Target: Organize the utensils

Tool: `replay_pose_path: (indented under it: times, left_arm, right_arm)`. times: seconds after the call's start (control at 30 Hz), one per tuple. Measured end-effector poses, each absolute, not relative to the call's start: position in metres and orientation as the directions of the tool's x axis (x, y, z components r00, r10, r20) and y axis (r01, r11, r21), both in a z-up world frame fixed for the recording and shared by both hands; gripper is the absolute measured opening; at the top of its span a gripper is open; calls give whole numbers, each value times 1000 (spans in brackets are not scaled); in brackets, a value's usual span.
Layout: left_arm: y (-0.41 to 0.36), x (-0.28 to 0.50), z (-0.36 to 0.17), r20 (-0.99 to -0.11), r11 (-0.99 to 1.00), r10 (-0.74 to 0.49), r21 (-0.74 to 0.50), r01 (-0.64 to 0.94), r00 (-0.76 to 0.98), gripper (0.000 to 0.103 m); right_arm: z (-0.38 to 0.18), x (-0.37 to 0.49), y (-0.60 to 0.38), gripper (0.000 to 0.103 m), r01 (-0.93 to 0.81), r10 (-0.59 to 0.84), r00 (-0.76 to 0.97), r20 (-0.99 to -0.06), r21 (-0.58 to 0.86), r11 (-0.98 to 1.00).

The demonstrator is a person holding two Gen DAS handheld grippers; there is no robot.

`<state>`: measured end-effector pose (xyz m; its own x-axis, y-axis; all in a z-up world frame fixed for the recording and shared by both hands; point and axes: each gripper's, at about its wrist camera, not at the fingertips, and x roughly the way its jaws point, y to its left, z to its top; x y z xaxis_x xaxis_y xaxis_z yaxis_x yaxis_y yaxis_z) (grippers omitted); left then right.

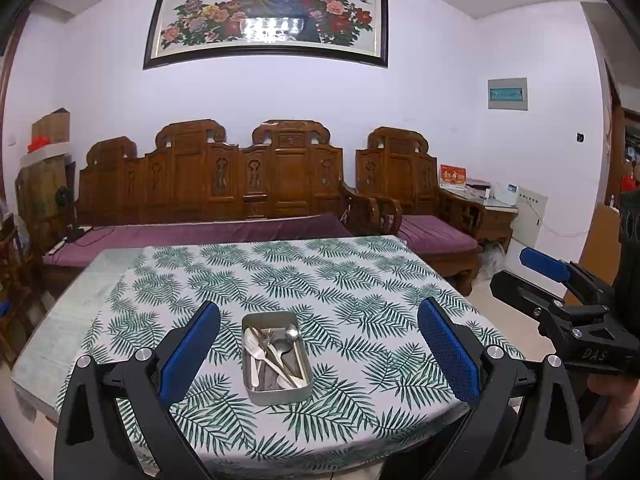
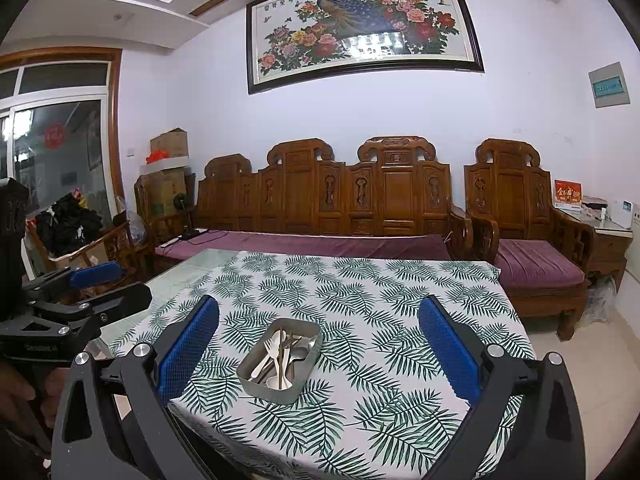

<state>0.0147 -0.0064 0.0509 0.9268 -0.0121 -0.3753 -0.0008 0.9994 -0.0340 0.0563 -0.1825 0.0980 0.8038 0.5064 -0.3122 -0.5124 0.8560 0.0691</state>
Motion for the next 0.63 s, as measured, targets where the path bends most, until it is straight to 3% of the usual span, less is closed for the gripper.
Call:
replay_pose_path:
  times: [0.63]
  left_arm:
    - [-8, 14, 51, -374, 999, -2, -34, -11, 927, 95]
  right_arm:
    - [97, 56, -182, 100, -513, 508, 803, -312, 73, 855]
